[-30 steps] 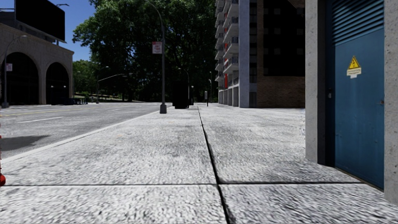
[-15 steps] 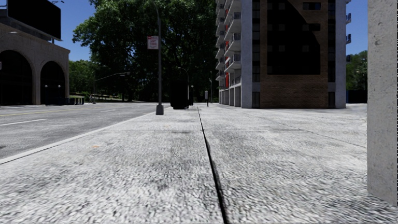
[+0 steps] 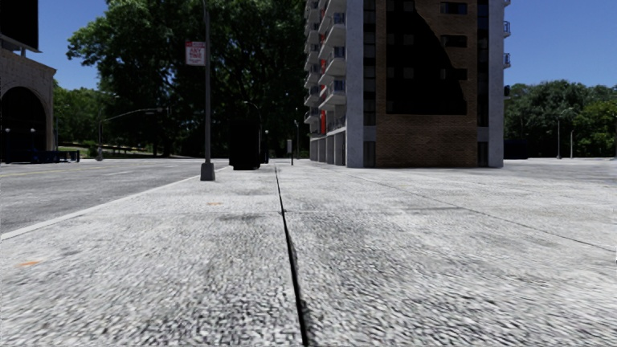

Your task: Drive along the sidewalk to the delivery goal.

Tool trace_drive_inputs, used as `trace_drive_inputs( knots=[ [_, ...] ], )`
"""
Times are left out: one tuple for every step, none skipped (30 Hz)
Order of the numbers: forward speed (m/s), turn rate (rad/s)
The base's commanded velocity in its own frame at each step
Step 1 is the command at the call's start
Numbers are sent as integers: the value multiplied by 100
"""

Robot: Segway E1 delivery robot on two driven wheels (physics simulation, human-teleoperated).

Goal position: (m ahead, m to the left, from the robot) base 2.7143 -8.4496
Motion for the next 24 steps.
trace_drive_inputs(
  knots=[
    [126,-51],
    [126,-53],
    [126,-54],
    [126,-54],
    [126,-54],
    [126,-54],
    [126,-54],
    [126,-54],
    [127,-54],
    [127,-54],
    [128,-54],
    [128,-54],
    [128,-54],
    [128,-54],
    [128,-54],
    [128,-54],
    [128,-54],
    [129,-54],
    [129,-54],
    [130,-54],
    [131,-54],
    [131,-54],
    [131,-54],
    [131,-54]
  ],
)
